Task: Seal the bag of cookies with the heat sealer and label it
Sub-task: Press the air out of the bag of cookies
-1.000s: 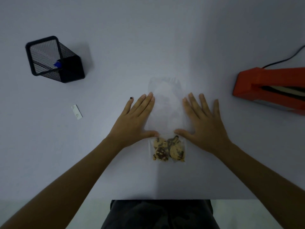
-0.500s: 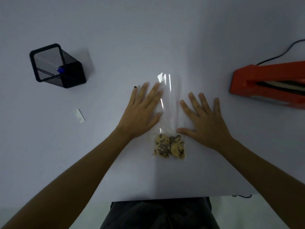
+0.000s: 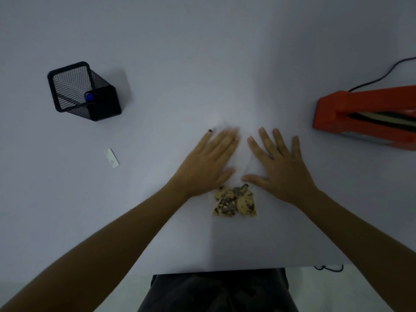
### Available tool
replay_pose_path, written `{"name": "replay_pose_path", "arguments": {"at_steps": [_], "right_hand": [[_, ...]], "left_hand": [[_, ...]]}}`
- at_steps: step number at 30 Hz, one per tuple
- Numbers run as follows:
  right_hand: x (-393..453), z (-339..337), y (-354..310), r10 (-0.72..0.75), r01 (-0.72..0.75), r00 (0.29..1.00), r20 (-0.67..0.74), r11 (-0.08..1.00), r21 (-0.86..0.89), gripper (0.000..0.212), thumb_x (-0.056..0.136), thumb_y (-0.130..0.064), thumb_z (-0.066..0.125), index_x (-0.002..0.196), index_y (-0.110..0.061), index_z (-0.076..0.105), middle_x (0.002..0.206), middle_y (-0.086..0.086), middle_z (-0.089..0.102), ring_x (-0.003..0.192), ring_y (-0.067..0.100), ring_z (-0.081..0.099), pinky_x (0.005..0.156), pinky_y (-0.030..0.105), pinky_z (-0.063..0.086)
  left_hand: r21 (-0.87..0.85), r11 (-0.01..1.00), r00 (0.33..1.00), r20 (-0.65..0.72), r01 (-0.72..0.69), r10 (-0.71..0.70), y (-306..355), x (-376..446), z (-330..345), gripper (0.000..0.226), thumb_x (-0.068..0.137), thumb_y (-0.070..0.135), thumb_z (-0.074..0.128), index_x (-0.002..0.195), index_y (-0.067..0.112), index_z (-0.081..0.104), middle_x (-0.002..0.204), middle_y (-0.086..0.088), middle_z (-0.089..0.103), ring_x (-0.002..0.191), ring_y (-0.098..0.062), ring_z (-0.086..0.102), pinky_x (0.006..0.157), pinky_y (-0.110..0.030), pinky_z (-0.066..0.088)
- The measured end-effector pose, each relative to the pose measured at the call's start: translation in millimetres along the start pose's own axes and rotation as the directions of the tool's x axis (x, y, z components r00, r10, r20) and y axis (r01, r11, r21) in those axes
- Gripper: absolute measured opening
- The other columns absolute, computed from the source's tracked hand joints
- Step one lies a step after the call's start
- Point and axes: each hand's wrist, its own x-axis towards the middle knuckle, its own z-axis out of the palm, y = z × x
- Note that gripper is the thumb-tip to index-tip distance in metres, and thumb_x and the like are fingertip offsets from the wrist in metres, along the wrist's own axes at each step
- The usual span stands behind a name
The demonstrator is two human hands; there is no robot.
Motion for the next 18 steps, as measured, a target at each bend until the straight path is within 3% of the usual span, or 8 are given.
{"name": "replay_pose_path", "arguments": {"at_steps": [3, 8, 10, 14, 18], "right_hand": [[-1.0, 0.9, 0.5, -0.004, 0.004, 1.0, -0.007, 1.0, -0.006, 0.094, 0.08, -0.082, 0.022, 0.153, -0.025, 0.01, 0.162, 0.007, 0.004, 0.148, 0.033, 0.004, 0.112, 0.066, 0.006], [0.2, 1.0, 0.7, 0.003, -0.003, 1.0, -0.009, 1.0, -0.008, 0.094, 0.08, -0.083, 0.025, 0.153, -0.027, 0.007, 0.162, 0.006, 0.002, 0.148, 0.033, 0.003, 0.112, 0.066, 0.005], [0.6, 0.9, -0.6, 0.001, -0.001, 1.0, -0.012, 1.0, -0.005, 0.094, 0.08, -0.083, 0.025, 0.153, -0.027, 0.006, 0.162, 0.006, 0.002, 0.148, 0.033, 0.003, 0.112, 0.066, 0.005], [-1.1, 1.2, 0.5, 0.014, -0.013, 1.0, -0.016, 1.0, 0.013, 0.094, 0.08, -0.083, 0.024, 0.153, -0.028, 0.003, 0.162, 0.004, -0.002, 0.148, 0.031, -0.001, 0.113, 0.065, 0.003], [-0.8, 2.4, 0.5, 0.016, -0.016, 1.0, -0.015, 1.0, 0.025, 0.094, 0.08, -0.083, 0.023, 0.153, -0.028, 0.002, 0.162, 0.003, -0.002, 0.148, 0.03, -0.002, 0.113, 0.065, 0.003]], "left_hand": [[0.041, 0.998, 0.997, 0.063, -0.055, 0.052, -15.6, 13.2, 6.0, 0.077, 0.096, 0.06, 0.023, 0.15, 0.006, 0.01, 0.158, -0.011, 0.01, 0.147, -0.023, 0.008, 0.118, -0.049, 0.013], [0.137, 0.974, 0.98, 0.115, -0.178, 0.163, -55.6, 17.1, 2.7, 0.087, 0.089, 0.072, 0.022, 0.151, 0.013, 0.005, 0.159, -0.004, 0.005, 0.146, -0.018, 0.006, 0.118, -0.053, 0.002], [0.148, 0.985, 0.992, 0.096, -0.09, 0.077, -67.1, 15.1, -1.7, 0.092, 0.086, 0.075, 0.019, 0.151, 0.012, 0.004, 0.159, -0.005, 0.004, 0.147, -0.022, 0.005, 0.117, -0.055, 0.005], [0.054, 0.965, 0.965, 0.053, 0.255, -0.258, -91.6, 4.5, -12.1, 0.099, 0.082, 0.079, 0.016, 0.151, 0.009, 0.003, 0.159, -0.01, 0.001, 0.147, -0.028, 0.002, 0.117, -0.055, 0.005], [-0.048, 0.939, 0.94, 0.034, 0.34, -0.338, -66.1, -7.6, -17.6, 0.094, 0.086, 0.072, 0.025, 0.149, 0.004, 0.014, 0.158, -0.016, 0.006, 0.146, -0.033, 0.006, 0.118, -0.051, 0.008]]}}
